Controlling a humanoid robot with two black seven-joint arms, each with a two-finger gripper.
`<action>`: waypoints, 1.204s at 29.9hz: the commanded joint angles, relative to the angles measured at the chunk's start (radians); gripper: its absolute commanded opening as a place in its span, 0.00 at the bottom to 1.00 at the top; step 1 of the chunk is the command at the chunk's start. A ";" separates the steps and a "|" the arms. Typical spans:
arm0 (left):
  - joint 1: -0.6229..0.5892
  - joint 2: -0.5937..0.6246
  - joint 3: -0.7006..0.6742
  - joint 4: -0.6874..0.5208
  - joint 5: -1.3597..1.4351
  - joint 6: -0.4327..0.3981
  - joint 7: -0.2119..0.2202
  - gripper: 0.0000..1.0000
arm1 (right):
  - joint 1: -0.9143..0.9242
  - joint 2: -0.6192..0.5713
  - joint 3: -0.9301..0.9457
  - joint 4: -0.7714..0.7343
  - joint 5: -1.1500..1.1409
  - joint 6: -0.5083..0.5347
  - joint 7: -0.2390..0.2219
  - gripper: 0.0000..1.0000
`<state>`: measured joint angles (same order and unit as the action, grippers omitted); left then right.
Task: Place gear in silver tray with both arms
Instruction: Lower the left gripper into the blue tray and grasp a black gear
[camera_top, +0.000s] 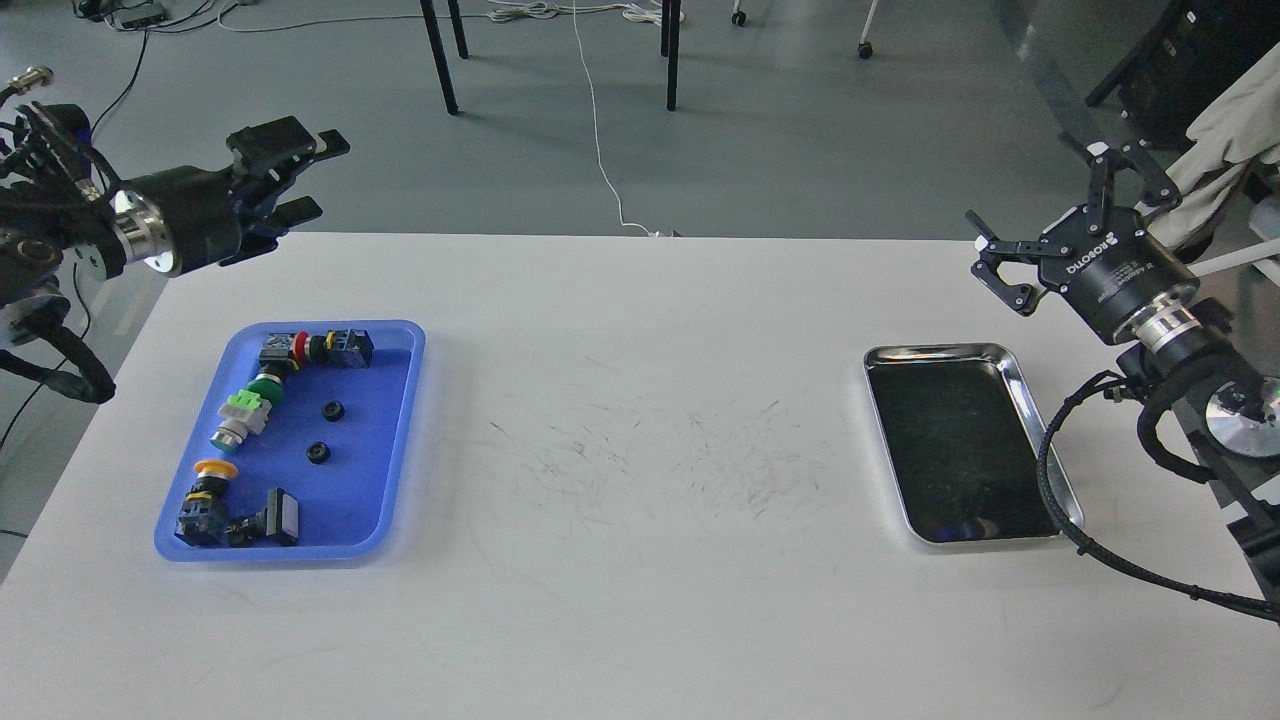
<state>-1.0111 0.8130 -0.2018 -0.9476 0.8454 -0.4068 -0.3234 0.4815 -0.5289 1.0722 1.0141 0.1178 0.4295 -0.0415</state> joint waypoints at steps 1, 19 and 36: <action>0.028 0.049 0.002 -0.180 0.332 0.110 0.001 0.98 | -0.001 0.000 -0.003 0.000 -0.001 0.000 0.002 0.99; 0.258 0.018 0.004 -0.114 0.913 0.281 -0.008 0.96 | -0.003 0.003 -0.012 -0.002 -0.001 0.000 0.003 0.99; 0.261 -0.083 0.091 0.062 0.916 0.348 -0.031 0.90 | -0.004 0.001 -0.012 -0.008 -0.001 0.002 0.003 0.99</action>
<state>-0.7490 0.7480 -0.1131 -0.9196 1.7610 -0.0681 -0.3481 0.4770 -0.5271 1.0585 1.0062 0.1165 0.4304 -0.0382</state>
